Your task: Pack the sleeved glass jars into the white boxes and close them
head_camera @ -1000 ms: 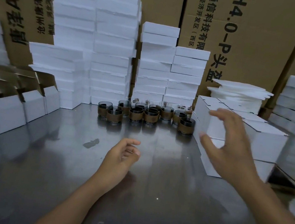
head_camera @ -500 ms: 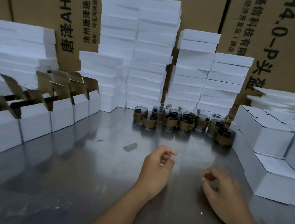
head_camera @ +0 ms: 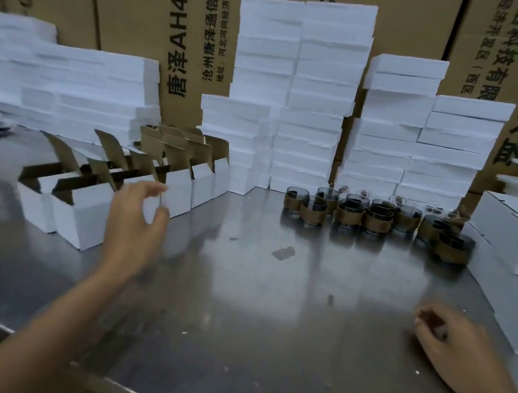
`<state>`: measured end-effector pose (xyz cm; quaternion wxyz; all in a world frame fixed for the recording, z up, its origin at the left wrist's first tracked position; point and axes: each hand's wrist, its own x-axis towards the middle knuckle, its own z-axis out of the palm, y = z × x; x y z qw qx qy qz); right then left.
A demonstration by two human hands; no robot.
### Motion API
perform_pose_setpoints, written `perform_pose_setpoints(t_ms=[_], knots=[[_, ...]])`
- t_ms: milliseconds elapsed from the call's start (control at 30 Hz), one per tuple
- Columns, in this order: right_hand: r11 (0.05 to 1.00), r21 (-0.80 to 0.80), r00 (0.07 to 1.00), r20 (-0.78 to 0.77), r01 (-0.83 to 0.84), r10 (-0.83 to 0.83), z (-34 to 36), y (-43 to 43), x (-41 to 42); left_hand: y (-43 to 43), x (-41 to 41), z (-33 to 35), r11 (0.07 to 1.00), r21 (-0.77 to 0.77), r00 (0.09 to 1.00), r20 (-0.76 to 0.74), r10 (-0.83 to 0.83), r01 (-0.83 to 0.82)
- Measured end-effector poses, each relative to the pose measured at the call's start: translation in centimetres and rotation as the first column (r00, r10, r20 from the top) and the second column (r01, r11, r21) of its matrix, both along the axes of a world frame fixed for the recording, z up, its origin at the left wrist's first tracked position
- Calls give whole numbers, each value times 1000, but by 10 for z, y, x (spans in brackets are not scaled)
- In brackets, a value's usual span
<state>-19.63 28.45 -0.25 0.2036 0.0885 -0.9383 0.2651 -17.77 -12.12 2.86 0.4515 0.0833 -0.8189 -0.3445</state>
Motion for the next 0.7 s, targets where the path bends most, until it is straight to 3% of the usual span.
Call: perform_pose_setpoints(t_ms=[67, 167, 400, 567, 700], knots=[[1000, -2, 1000, 10, 7, -7, 2, -2, 1, -33, 6, 1, 983, -91, 987, 23, 161, -158], [1000, 5, 1000, 19, 5, -5, 3, -3, 3, -71, 9, -1, 942, -206, 955, 82, 285, -263], [1000, 10, 1000, 22, 6, -7, 3, -3, 3, -104, 3, -8, 897, -316, 841, 350, 414, -310], [1000, 7, 1000, 23, 6, -6, 1, 0, 1, -88, 3, -5, 905, -289, 864, 310, 396, -312], [1000, 7, 1000, 7, 0, 0, -2, 2, -1, -52, 9, 7, 924, -286, 941, 151, 304, -253]])
